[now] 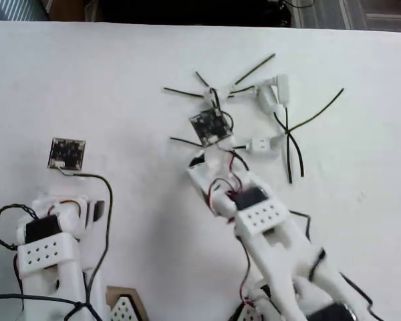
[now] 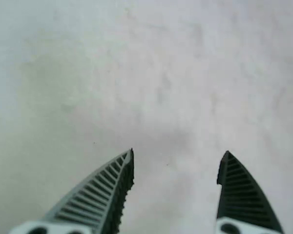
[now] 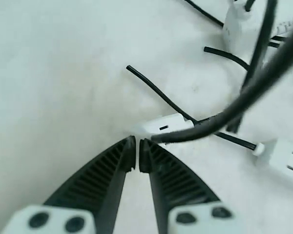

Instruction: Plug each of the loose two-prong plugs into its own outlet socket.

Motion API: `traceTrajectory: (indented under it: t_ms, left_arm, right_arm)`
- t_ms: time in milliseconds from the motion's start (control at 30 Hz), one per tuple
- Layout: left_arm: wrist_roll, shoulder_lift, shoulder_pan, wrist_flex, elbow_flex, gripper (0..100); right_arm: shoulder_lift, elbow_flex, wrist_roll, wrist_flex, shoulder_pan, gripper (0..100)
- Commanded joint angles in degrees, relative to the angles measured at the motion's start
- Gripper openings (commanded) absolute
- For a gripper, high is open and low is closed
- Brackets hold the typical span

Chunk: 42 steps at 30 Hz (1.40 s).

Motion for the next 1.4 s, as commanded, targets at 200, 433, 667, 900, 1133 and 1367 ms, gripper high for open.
traceTrajectory:
  t_ms: [200, 433, 667, 900, 1133, 1367]
  left_arm:
    - [5.19, -1.71, 6.29, -0.88, -4.84, 28]
    - [5.27, -3.38, 12.18, -2.90, -4.31, 27]
    - [9.58, -18.95, 13.23, -3.08, 2.02, 27]
    - [9.49, -36.18, 14.64, -2.73, 12.92, 27]
    - [9.32, -47.78, 14.73, 0.26, 20.40, 28]
    - [9.32, -47.16, 17.89, 6.51, 20.40, 28]
  right_arm:
    - [-37.14, 11.78, -0.09, 15.08, 6.37, 2.1]
    - [-53.58, 23.74, -0.09, 15.16, 12.09, 2.1]
    - [-65.19, 32.09, -0.09, 15.69, 13.41, 2.1]
    - [-67.03, 34.99, -0.18, 20.00, 13.49, 2.1]
    - [-67.03, 35.43, -0.35, 25.89, 13.05, 2.1]
    - [-67.03, 35.43, -0.62, 33.54, 12.97, 2.1]
